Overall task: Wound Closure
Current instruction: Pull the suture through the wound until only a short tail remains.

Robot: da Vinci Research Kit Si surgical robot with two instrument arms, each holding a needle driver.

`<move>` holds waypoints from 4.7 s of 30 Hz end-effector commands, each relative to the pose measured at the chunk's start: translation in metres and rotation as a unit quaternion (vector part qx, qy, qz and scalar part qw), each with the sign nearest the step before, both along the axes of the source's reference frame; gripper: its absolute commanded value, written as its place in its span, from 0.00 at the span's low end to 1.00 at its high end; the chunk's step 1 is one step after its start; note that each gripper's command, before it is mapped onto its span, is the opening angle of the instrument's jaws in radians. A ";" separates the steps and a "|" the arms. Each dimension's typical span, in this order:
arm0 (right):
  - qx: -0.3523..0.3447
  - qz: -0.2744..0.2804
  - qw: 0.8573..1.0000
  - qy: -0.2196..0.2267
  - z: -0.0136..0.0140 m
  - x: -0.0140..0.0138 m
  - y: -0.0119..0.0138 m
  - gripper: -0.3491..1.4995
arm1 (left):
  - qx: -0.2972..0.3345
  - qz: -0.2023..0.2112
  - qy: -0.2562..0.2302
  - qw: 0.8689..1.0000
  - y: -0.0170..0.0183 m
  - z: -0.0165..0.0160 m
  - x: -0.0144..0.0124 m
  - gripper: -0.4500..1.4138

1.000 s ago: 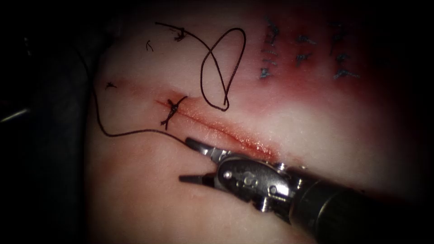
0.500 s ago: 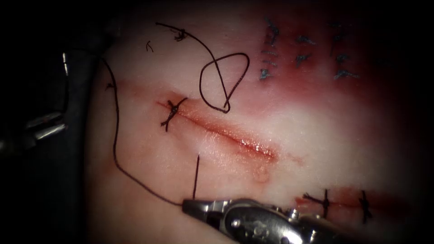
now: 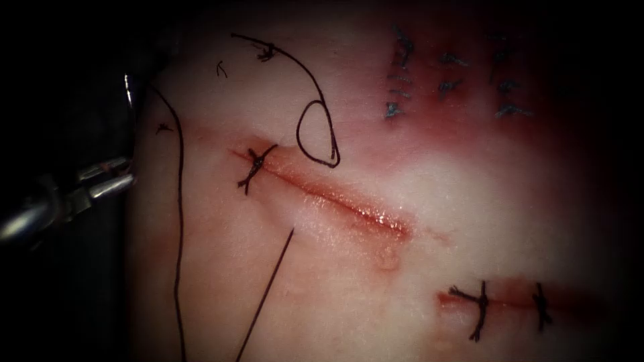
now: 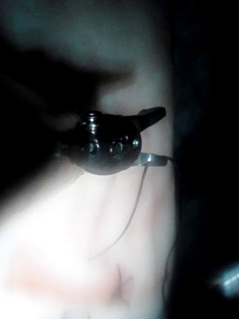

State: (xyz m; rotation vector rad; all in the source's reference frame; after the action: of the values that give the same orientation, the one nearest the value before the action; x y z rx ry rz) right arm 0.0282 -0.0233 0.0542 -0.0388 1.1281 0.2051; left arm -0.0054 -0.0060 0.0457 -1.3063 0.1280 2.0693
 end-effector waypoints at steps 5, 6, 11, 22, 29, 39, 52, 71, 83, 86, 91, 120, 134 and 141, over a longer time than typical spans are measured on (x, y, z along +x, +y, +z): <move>-0.033 -0.005 0.999 -0.015 -0.0015 -0.0037 0.0051 0.96 | -0.055 -0.003 0.109 0.993 0.0031 0.0008 0.0008 0.05; -0.033 -0.008 0.999 -0.017 -0.0018 -0.0047 0.0058 0.95 | -0.070 -0.010 0.133 0.989 0.0038 0.0009 0.0014 0.05; -0.047 -0.012 0.998 -0.031 -0.0016 -0.0067 0.0071 0.92 | -0.103 -0.016 0.175 0.979 0.0047 0.0011 0.0026 0.05; -0.046 0.004 0.999 -0.002 -0.0022 -0.0102 0.0031 0.93 | -0.175 -0.017 0.312 0.934 0.0106 0.0017 0.0101 0.05; -0.035 0.034 0.996 -0.070 0.0029 -0.0082 0.0105 0.89 | -0.173 -0.023 0.231 0.957 0.0081 0.0019 0.0087 0.05; -0.050 0.024 0.991 -0.119 0.0085 -0.0066 0.0135 0.87 | -0.151 -0.003 0.196 0.969 0.0044 0.0034 0.0070 0.05; -0.025 -0.038 0.990 -0.130 0.0120 -0.0050 0.0138 0.00 | -0.135 0.009 0.156 0.978 0.0004 0.0038 0.0040 0.05; -0.037 -0.118 0.986 -0.110 0.0025 -0.0010 -0.0022 0.00 | -0.093 0.051 0.135 0.985 -0.0022 0.0061 0.0008 0.05; -0.039 -0.126 0.989 -0.067 -0.0005 0.0040 -0.0071 0.69 | -0.087 0.057 0.135 0.985 -0.0018 0.0065 0.0008 0.05; -0.054 -0.086 0.994 -0.043 -0.0013 0.0028 -0.0052 0.90 | -0.087 0.057 0.135 0.985 -0.0018 0.0065 0.0008 0.05; -0.036 -0.075 0.996 -0.030 -0.0046 -0.0022 -0.0010 0.90 | -0.086 0.059 0.136 0.985 -0.0016 0.0066 0.0008 0.05; -0.078 -0.030 0.994 -0.069 0.0075 -0.0074 0.0096 0.93 | -0.082 0.053 0.134 0.986 -0.0021 0.0079 0.0012 0.05; -0.109 -0.029 0.990 -0.083 0.0096 -0.0043 0.0142 0.77 | -0.078 0.051 0.134 0.987 -0.0029 0.0082 0.0012 0.05; -0.092 -0.071 0.988 -0.102 0.0110 -0.0052 0.0140 0.00 | -0.076 0.049 0.134 0.987 -0.0030 0.0082 0.0011 0.05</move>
State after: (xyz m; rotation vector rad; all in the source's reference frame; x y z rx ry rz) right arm 0.0224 -0.0094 0.0647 -0.1377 0.9383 -0.0310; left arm -0.0039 -0.0095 0.0533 -1.1318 0.3493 2.3549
